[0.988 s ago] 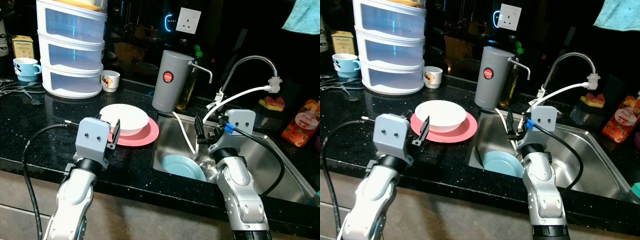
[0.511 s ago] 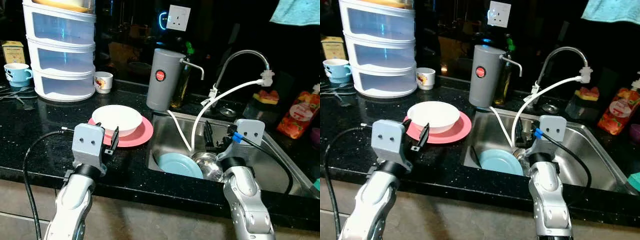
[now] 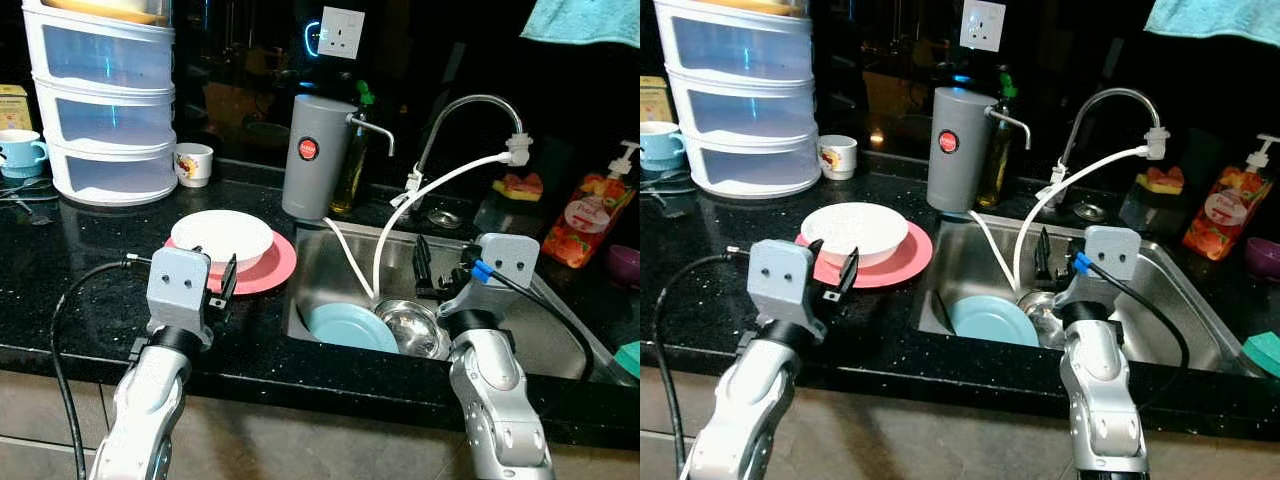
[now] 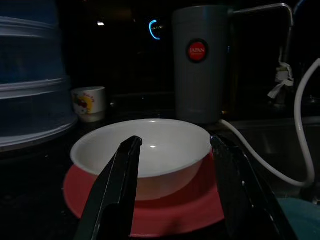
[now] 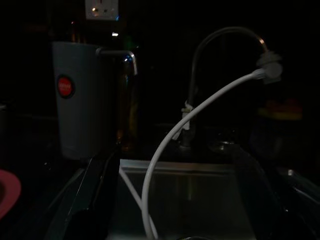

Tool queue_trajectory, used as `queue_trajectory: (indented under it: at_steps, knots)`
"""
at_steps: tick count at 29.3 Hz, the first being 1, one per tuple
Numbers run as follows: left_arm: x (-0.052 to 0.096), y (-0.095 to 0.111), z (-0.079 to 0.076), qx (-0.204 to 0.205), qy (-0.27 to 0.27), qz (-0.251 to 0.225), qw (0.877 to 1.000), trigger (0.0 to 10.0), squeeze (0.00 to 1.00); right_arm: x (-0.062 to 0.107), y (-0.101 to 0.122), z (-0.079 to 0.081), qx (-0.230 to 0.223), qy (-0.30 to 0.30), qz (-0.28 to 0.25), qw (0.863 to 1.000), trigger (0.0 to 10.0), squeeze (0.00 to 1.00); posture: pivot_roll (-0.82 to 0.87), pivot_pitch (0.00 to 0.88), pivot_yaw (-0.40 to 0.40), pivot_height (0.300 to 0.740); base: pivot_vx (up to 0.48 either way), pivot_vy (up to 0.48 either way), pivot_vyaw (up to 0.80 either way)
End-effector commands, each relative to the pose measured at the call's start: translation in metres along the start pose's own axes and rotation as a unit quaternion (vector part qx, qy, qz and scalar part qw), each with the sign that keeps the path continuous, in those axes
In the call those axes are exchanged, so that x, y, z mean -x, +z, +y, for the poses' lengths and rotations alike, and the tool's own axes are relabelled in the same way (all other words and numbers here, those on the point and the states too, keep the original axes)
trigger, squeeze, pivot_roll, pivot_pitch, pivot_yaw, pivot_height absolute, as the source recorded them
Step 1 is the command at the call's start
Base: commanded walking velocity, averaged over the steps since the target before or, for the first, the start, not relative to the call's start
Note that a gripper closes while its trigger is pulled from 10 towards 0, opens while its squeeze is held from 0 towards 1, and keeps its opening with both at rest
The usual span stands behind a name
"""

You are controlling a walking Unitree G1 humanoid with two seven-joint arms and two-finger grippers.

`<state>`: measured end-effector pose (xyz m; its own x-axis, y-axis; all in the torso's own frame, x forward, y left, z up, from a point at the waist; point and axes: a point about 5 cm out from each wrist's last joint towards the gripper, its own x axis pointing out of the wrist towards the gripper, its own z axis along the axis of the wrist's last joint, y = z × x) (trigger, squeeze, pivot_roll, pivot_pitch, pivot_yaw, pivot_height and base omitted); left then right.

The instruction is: Kitchen organization

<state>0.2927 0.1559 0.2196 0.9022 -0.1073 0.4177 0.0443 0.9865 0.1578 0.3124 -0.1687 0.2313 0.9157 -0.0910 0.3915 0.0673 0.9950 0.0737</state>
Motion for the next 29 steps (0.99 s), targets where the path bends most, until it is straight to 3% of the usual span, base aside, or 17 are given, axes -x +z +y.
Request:
queue_trajectory:
  at_steps: [1, 7, 11, 12, 16, 17, 19, 21, 23, 27, 28, 29]
  knots:
    - [-0.001, -0.003, -0.002, -0.006, -0.006, 0.01, 1.0, 10.0, 0.0, 0.002, 0.003, -0.007, 0.001, -0.017, -0.002, 1.0, 10.0, 0.0, 0.13, 0.0, -0.126, 0.74, 0.0, 0.0, 0.0]
    - [-0.005, -0.004, 0.005, -0.028, -0.018, 0.022, 0.999, 10.0, 0.0, 0.003, 0.004, -0.004, 0.0, -0.013, -0.003, 1.0, 10.0, 0.0, 0.12, 0.0, -0.119, 0.74, 0.0, 0.0, 0.0]
    - [-0.03, -0.005, 0.015, -0.056, -0.063, 0.077, 0.994, 10.0, 0.0, 0.003, 0.004, -0.008, -0.002, -0.025, 0.0, 1.0, 10.0, 0.0, 0.13, 0.0, -0.141, 0.74, 0.0, 0.0, 0.0]
    - [-0.03, -0.005, 0.015, -0.056, -0.063, 0.077, 0.994, 10.0, 0.0, 0.003, 0.004, -0.008, -0.002, -0.025, 0.0, 1.0, 10.0, 0.0, 0.13, 0.0, -0.141, 0.74, 0.0, 0.0, 0.0]
    - [-0.06, -0.004, 0.004, -0.05, -0.112, 0.094, 0.988, 10.0, 0.0, -0.001, 0.004, 0.001, -0.001, -0.002, -0.001, 1.0, 10.0, 0.0, 0.12, 0.0, -0.136, 0.74, 0.0, 0.0, 0.0]
    - [-0.06, -0.004, 0.004, -0.05, -0.112, 0.094, 0.988, 10.0, 0.0, -0.001, 0.004, 0.001, -0.001, -0.002, -0.001, 1.0, 10.0, 0.0, 0.12, 0.0, -0.136, 0.74, 0.0, 0.0, 0.0]
    - [-0.075, -0.009, 0.002, -0.055, -0.133, 0.123, 0.982, 10.0, 0.0, -0.001, 0.004, 0.003, -0.007, -0.005, 0.0, 1.0, 10.0, 0.0, 0.11, 0.0, -0.137, 0.74, 0.0, 0.0, 0.0]
    - [-0.075, -0.009, 0.002, -0.055, -0.133, 0.123, 0.982, 10.0, 0.0, -0.001, 0.004, 0.003, -0.007, -0.005, 0.0, 1.0, 10.0, 0.0, 0.11, 0.0, -0.137, 0.74, 0.0, 0.0, 0.0]
    - [-0.087, -0.011, 0.003, -0.041, -0.174, 0.147, 0.973, 10.0, 0.0, -0.001, 0.004, 0.009, -0.011, -0.001, -0.001, 1.0, 10.0, 0.0, 0.09, 0.0, -0.119, 0.74, 0.0, 0.0, 0.0]
    - [-0.094, -0.011, 0.007, -0.031, -0.201, 0.157, 0.966, 10.0, 0.03, 0.001, 0.003, 0.012, -0.012, 0.003, 0.0, 1.0, 10.0, 0.0, 0.09, 0.0, -0.119, 0.74, 0.0, 0.0, 0.0]
    - [-0.099, -0.013, 0.015, -0.05, -0.202, 0.169, 0.963, 10.0, 1.0, 0.002, 0.002, 0.013, -0.014, 0.002, 0.001, 1.0, 10.0, 0.0, 0.08, 0.0, -0.104, 0.74, 0.0, 0.0, 0.0]
    - [-0.099, -0.013, 0.015, -0.05, -0.202, 0.169, 0.963, 10.0, 1.0, 0.002, 0.002, 0.013, -0.014, 0.002, 0.001, 1.0, 10.0, 0.0, 0.08, 0.0, -0.104, 0.74, 0.0, 0.0, 0.0]
